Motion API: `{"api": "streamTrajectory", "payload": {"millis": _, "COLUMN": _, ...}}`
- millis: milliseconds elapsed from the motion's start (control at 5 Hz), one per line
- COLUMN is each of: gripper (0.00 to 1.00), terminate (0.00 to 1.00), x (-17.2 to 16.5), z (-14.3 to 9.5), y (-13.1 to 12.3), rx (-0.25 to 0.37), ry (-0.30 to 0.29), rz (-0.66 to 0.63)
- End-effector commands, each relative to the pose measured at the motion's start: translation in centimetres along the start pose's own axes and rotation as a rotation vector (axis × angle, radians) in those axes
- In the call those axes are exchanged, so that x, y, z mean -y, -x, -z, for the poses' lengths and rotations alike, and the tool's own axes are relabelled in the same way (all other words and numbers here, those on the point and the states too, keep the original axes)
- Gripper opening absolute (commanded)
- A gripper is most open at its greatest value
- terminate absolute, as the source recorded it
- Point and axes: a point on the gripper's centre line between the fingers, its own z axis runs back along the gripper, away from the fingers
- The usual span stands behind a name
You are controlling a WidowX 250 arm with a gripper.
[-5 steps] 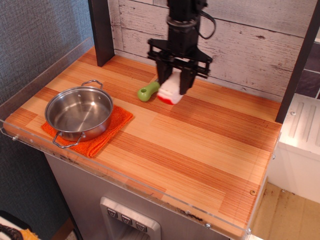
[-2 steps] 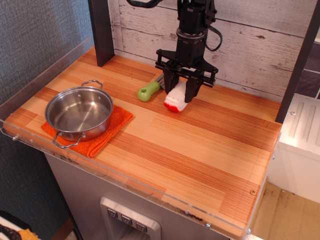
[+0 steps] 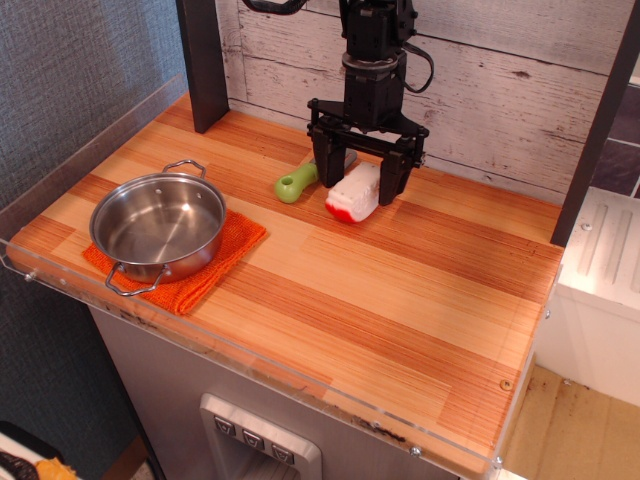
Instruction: Move the fruit out of pan
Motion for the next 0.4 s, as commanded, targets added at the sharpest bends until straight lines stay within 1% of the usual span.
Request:
{"api": "streamTrajectory", "payload": {"millis": 0, "gripper": 1.00, "terminate": 0.00, "x": 0.4, "z": -7.8, "y": 4.0, "rx": 0.183, "ry": -0.050, "rz": 0.063}}
{"api": "streamTrajectory", "payload": {"millis": 200, "gripper": 1.00, "terminate": 0.00, "x": 0.2, "z": -8.5, "y": 7.9, "rx": 0.211, "ry": -0.101, "rz": 0.040}}
